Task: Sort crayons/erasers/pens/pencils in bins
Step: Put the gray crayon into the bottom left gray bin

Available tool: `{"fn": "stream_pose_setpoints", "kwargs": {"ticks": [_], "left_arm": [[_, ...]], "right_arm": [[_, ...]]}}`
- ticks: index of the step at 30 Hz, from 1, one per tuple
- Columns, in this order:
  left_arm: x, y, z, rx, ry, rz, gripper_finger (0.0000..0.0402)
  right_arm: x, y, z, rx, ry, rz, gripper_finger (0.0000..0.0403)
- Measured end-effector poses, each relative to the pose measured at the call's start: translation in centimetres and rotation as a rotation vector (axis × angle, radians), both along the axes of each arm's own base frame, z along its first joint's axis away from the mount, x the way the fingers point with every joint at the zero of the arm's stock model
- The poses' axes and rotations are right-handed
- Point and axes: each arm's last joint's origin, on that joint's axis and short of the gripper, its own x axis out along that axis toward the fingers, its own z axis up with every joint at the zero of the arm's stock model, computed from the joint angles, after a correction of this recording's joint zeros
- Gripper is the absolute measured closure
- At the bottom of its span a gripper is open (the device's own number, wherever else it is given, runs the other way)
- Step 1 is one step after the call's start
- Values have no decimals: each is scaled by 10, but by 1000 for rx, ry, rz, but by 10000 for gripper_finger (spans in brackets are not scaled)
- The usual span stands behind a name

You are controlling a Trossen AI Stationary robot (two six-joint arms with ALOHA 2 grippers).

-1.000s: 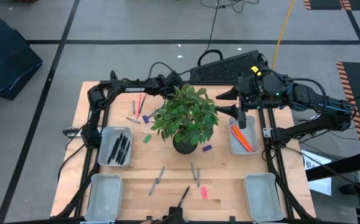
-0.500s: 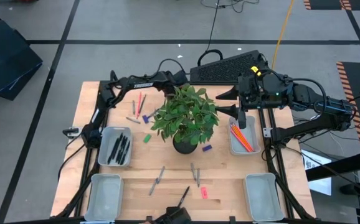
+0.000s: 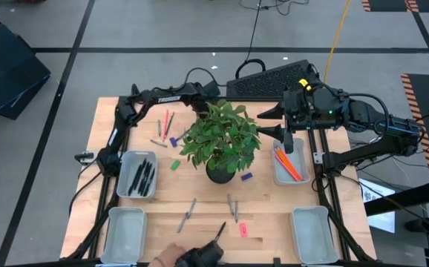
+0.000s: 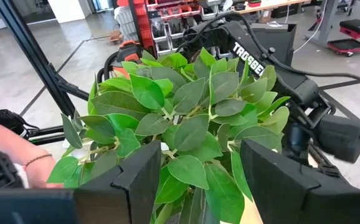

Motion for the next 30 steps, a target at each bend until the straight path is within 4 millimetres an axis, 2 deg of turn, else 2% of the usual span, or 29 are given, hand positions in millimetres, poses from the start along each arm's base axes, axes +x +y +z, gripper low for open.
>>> {"fn": "stream_pose_setpoints", "kwargs": {"ticks": [5, 10, 14, 18, 21, 26, 30], "left_arm": [[1, 7, -5, -18, -106, 4, 271], [2, 7, -4, 3, -146, -85, 275], [0, 15, -5, 21, -192, -112, 305], [0, 17, -7, 17, -217, -118, 357], [3, 21, -4, 15, -247, -51, 393], [2, 23, -4, 6, -238, 6, 398], [-5, 22, -17, 11, -165, 75, 399]], "right_arm": [[0, 0, 0, 0, 0, 0, 190], [0, 0, 0, 0, 0, 0, 190], [0, 0, 0, 0, 0, 0, 190], [0, 0, 0, 0, 0, 0, 190], [0, 0, 0, 0, 0, 0, 190], [0, 0, 0, 0, 0, 0, 190], [0, 0, 0, 0, 0, 0, 190]]}}
